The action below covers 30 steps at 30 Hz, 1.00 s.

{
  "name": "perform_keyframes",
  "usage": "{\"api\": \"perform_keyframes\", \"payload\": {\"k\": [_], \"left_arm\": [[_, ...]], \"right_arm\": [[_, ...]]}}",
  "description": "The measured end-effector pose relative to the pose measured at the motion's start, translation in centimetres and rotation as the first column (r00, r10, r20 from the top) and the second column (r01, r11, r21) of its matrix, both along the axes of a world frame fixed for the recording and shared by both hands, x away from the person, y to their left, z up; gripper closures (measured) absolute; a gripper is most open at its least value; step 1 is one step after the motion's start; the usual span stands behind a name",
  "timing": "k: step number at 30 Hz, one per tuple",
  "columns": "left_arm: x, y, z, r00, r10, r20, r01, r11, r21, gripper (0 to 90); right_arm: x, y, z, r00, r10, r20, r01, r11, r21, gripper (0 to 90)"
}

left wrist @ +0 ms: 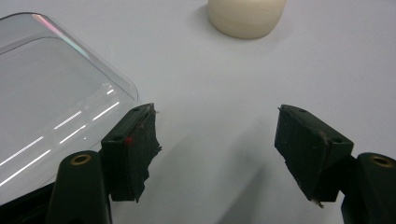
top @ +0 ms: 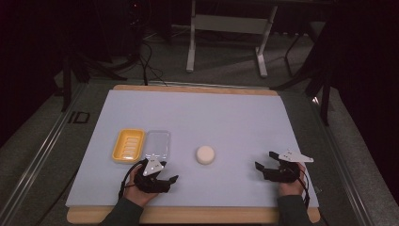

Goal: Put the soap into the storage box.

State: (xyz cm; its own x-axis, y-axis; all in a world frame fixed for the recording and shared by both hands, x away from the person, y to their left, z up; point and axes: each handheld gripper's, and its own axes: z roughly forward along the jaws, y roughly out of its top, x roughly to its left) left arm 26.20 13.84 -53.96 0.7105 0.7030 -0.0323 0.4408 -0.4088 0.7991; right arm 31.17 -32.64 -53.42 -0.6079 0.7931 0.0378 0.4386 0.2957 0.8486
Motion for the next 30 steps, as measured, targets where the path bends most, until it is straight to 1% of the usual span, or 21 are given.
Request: {"api": "perform_keyframes", "payload": {"k": [5,12,14,15,16,19,21,24,27,30], "left_arm": [[0.0,0.0,0.0,1.0,-0.001,-0.002,0.001,1.0,0.004,30.6],[0.2,-0.2,0.0,0.9997,-0.015,-0.02,0.015,0.9998,0.014,32.8],[0.3,-0.4,0.0,0.9993,-0.022,-0.031,0.023,0.9993,0.03,33.7],[0.3,-0.4,0.0,0.9993,-0.022,-0.031,0.023,0.9993,0.03,35.1],[0.3,-0.6,0.1,0.999,-0.016,-0.041,0.019,0.9972,0.073,37.2],[0.4,-0.9,0.3,0.9978,-0.037,-0.054,0.042,0.9954,0.086,37.9],[0.4,-0.9,0.5,0.9978,-0.042,-0.052,0.046,0.9949,0.09,38.7],[0.5,-0.9,1.2,0.9958,-0.068,-0.061,0.074,0.9926,0.097,39.6],[0.8,-1.0,1.8,0.9943,-0.08,-0.071,0.089,0.9881,0.126,40.4],[1.1,-1.1,2.6,0.9901,-0.121,-0.07,0.129,0.985,0.114,40.5]], "right_arm": [[0.0,0.0,0.0,1.0,0.006,0.001,-0.006,1.0,0.0,18.8],[-0.1,0.0,0.0,0.9998,0.016,0.009,-0.016,1.0,0.0,18.7],[-0.1,0.0,0.0,0.9998,0.015,0.01,-0.015,1.0,-0.003,18.7],[-0.1,0.1,0.0,0.9998,0.014,0.012,-0.014,1.0,-0.005,18.7],[-0.1,0.1,0.0,0.9998,0.014,0.013,-0.014,1.0,-0.008,18.7],[-0.1,0.1,0.0,0.9999,0.009,0.012,-0.008,1.0,-0.011,18.7],[-0.1,0.1,0.0,0.9999,0.008,0.012,-0.008,1.0,-0.01,18.7],[-0.1,0.1,0.0,0.9999,0.01,0.012,-0.01,1.0,-0.011,18.7],[-0.1,0.2,0.0,0.9998,0.013,0.013,-0.013,1.0,-0.02,18.7],[-0.1,0.3,0.0,0.9998,0.016,0.014,-0.015,1.0,-0.027,18.7]]}}
